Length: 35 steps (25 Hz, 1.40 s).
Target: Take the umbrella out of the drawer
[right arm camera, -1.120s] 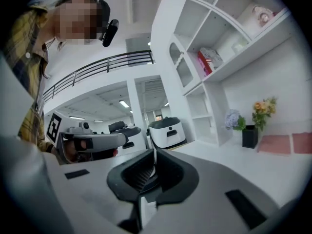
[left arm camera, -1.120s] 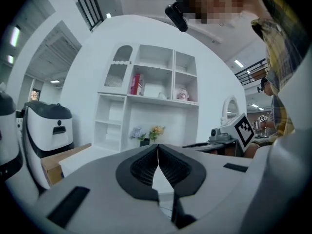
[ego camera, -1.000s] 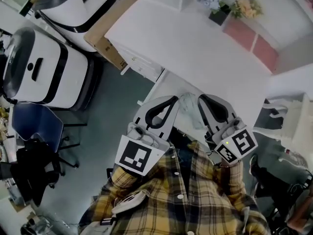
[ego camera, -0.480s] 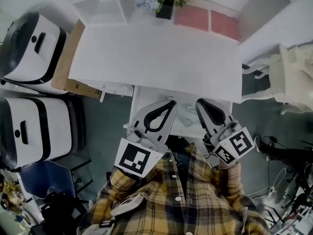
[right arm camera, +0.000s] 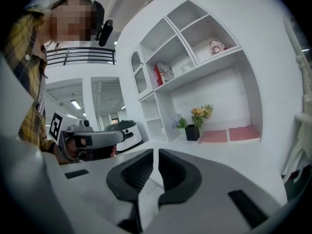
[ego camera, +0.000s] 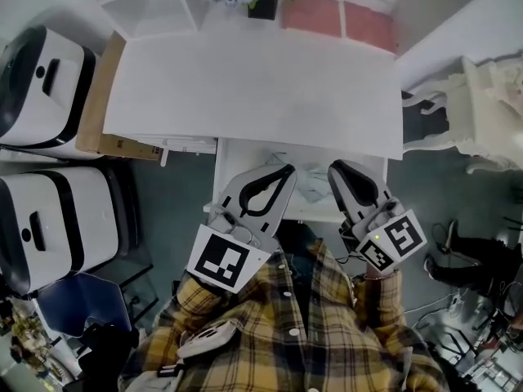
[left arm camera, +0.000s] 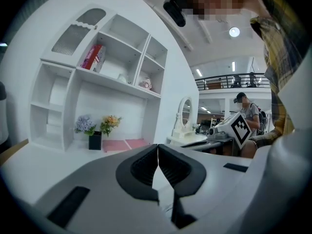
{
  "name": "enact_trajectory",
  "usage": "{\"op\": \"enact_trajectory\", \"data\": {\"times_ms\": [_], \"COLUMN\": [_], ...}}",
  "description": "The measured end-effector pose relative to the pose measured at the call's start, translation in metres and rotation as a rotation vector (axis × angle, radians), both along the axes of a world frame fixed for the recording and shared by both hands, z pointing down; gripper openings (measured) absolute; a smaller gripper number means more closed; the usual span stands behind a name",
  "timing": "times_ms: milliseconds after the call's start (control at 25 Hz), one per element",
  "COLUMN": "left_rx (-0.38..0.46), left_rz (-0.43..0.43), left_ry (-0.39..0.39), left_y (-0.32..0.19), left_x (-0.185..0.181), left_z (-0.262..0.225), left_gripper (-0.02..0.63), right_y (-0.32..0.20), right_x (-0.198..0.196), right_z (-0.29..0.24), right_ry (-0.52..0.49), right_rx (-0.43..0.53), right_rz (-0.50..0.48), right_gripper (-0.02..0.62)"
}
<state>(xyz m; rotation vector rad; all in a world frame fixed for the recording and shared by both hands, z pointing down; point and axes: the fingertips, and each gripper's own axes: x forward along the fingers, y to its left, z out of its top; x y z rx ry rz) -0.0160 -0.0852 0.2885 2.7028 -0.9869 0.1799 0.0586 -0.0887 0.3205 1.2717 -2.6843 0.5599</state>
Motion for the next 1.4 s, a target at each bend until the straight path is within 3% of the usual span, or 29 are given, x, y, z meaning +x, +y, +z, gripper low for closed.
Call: {"op": "enact_trajectory", "data": {"times_ms": [480, 800, 1400], "left_rx": [-0.049, -0.095, -0.127], "left_rz": [-0.010, -0.014, 0.000], "left_ry": [-0.030, -0.053, -0.069], "left_y": [-0.002, -0.005, -0.005], "left_x": [-0.010, -0.011, -0.009], "left_z": [0.024, 0.049, 0.078], "left_gripper": [0.021, 0.021, 0.021], "right_y": [-0.001, 0.003, 0.020], "right_x": [-0.010, -0.013, -0.017], "right_z": [0.046, 0.097, 0.183], "right_ry": [0.078, 0.193, 0.387], "right_rx": [-0.116, -0.208, -0.349], "right_rz": [-0.115, -0.204, -0.317], "right_gripper": [0.140, 0.250, 0.302]}}
